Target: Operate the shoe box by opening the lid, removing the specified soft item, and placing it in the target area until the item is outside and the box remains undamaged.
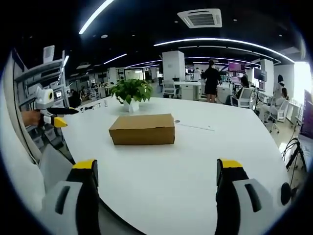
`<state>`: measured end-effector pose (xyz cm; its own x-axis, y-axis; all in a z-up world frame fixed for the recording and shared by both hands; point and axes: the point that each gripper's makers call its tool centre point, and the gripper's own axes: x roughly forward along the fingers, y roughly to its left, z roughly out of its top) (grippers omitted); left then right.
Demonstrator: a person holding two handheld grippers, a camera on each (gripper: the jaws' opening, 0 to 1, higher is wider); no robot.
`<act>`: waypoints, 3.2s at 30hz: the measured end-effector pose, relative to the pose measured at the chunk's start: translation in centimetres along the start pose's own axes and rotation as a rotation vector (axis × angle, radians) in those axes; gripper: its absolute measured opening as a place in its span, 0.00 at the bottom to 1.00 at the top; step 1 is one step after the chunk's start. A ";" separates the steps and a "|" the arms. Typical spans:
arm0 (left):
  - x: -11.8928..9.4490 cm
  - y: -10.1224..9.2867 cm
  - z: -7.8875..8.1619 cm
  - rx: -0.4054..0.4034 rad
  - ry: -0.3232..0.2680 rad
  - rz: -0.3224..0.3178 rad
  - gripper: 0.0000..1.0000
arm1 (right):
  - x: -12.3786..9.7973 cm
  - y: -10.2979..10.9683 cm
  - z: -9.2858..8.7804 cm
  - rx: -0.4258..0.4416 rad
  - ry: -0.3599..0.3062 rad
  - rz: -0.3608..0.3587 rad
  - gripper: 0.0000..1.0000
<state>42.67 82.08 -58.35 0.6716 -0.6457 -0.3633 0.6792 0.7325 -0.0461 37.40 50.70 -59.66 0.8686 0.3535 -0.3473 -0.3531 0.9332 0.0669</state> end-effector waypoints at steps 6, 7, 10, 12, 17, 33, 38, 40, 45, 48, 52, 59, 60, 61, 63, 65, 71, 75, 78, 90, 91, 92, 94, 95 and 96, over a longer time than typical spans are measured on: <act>0.1 0.1 -0.1 -0.005 -0.001 0.001 1.00 | -0.2 -0.1 -0.1 0.004 -0.001 -0.006 0.96; 0.1 0.1 -0.1 -0.006 0.000 0.001 1.00 | -0.2 -0.1 -0.2 0.005 0.000 -0.006 0.96; 0.2 0.0 -0.4 -0.008 0.001 -0.001 1.00 | -0.4 0.0 -0.3 0.007 0.003 -0.006 0.96; 0.2 0.0 -0.5 -0.009 0.003 0.001 1.00 | -0.4 0.1 -0.4 0.011 0.004 -0.006 0.96; 0.2 0.0 -0.6 -0.008 0.007 0.000 1.00 | -0.5 0.2 -0.5 0.012 0.006 -0.004 0.96; 0.7 0.5 -0.5 -0.014 0.010 -0.001 1.00 | -0.3 0.0 -0.6 0.008 0.016 -0.004 0.95; 0.9 0.6 -0.4 -0.024 0.006 0.006 1.00 | -0.2 -0.2 -0.5 0.005 0.017 -0.002 0.95; 1.0 0.7 -0.5 -0.026 0.008 0.007 1.00 | -0.1 -0.2 -0.5 0.004 0.018 0.001 0.95; 1.5 0.9 -0.5 -0.019 0.014 0.013 1.00 | 0.3 -0.4 -0.5 -0.006 0.025 0.012 0.95; 1.8 1.0 -0.4 -0.018 0.014 0.017 1.00 | 0.6 -0.5 -0.4 -0.011 0.026 0.019 0.95; 2.3 1.1 -0.5 -0.016 0.020 0.021 0.99 | 1.3 -0.8 -0.2 -0.019 0.026 0.029 0.95; 3.2 1.5 -0.6 -0.016 0.036 0.032 0.98 | 2.7 -1.4 0.1 -0.037 0.027 0.052 0.94; 3.3 1.6 -0.6 -0.016 0.037 0.034 0.98 | 3.0 -1.5 0.2 -0.044 0.028 0.056 0.94; 3.4 1.7 -0.6 -0.017 0.039 0.033 0.98 | 3.2 -1.6 0.2 -0.046 0.028 0.059 0.94; 3.6 1.7 -0.9 -0.020 0.051 0.029 0.98 | 3.8 -1.8 0.3 -0.053 0.029 0.067 0.94; 3.9 1.8 -1.0 -0.015 0.055 0.029 0.98 | 4.3 -2.1 0.3 -0.062 0.032 0.073 0.94; 4.6 2.2 -1.6 -0.022 0.065 0.039 0.97 | 5.8 -2.5 0.4 -0.086 0.041 0.092 0.93; 5.1 2.6 -2.0 -0.017 0.071 0.050 0.97 | 6.7 -2.7 0.3 -0.110 0.052 0.106 0.93; 5.4 2.9 -2.4 -0.012 0.085 0.058 0.97 | 7.4 -2.8 0.1 -0.128 0.060 0.121 0.93; 6.4 4.6 -3.1 -0.038 0.090 0.116 0.93 | 10.2 -3.8 0.5 -0.168 0.045 0.178 0.91; 6.5 4.7 -3.2 -0.040 0.090 0.120 0.93 | 10.4 -3.9 0.6 -0.168 0.044 0.181 0.91; 6.7 4.9 -3.2 -0.042 0.091 0.126 0.93 | 10.7 -3.9 0.7 -0.165 0.040 0.187 0.91; 6.8 5.1 -3.2 -0.036 0.093 0.137 0.92 | 11.0 -3.9 0.8 -0.169 0.032 0.203 0.90; 6.9 5.3 -3.3 -0.034 0.095 0.144 0.92 | 11.3 -3.9 0.8 -0.178 0.026 0.210 0.89; 7.0 5.4 -3.4 -0.035 0.096 0.146 0.92 | 11.5 -3.9 0.8 -0.181 0.025 0.216 0.87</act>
<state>50.03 82.23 -64.26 0.7296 -0.5095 -0.4561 0.5648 0.8250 -0.0181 49.08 51.19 -63.20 0.7583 0.5393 -0.3663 -0.5875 0.8089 -0.0251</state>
